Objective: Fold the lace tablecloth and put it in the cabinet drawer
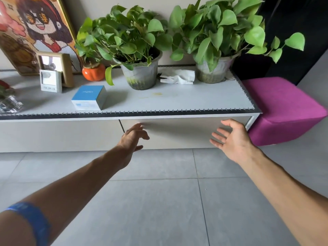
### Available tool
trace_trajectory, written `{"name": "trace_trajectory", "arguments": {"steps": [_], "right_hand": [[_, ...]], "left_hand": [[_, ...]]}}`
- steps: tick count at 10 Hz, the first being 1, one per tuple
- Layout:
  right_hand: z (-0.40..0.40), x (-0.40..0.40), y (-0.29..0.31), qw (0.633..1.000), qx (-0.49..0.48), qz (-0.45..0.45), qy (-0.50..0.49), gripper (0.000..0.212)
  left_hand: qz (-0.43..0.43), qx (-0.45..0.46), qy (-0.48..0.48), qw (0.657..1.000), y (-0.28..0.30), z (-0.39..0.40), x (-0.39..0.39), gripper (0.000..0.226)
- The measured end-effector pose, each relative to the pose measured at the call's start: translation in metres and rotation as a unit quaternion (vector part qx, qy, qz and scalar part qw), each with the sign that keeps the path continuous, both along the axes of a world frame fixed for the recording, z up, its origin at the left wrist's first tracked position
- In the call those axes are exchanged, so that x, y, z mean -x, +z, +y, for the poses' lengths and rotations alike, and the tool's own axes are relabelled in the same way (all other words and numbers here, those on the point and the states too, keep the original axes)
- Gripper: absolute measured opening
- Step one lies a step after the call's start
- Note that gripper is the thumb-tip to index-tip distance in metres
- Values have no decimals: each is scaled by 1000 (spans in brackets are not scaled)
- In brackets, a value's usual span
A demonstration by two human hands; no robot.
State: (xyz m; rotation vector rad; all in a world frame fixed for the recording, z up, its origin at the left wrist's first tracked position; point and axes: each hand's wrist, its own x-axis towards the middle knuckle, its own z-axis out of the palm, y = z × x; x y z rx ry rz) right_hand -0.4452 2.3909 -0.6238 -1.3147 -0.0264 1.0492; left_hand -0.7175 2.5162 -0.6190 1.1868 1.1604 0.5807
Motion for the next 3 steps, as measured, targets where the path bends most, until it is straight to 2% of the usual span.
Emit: {"name": "trace_trajectory", "arguments": {"steps": [1, 2, 3], "right_hand": [[-1, 0, 2, 1000, -7, 8, 4, 9], [-14, 1, 6, 1000, -14, -17, 16, 24], [-36, 2, 7, 998, -49, -4, 30, 47]], "left_hand": [[-10, 16, -28, 999, -2, -1, -4, 72], [-15, 4, -11, 1000, 1, -9, 3, 69], [-96, 43, -26, 994, 5, -14, 17, 61]]}}
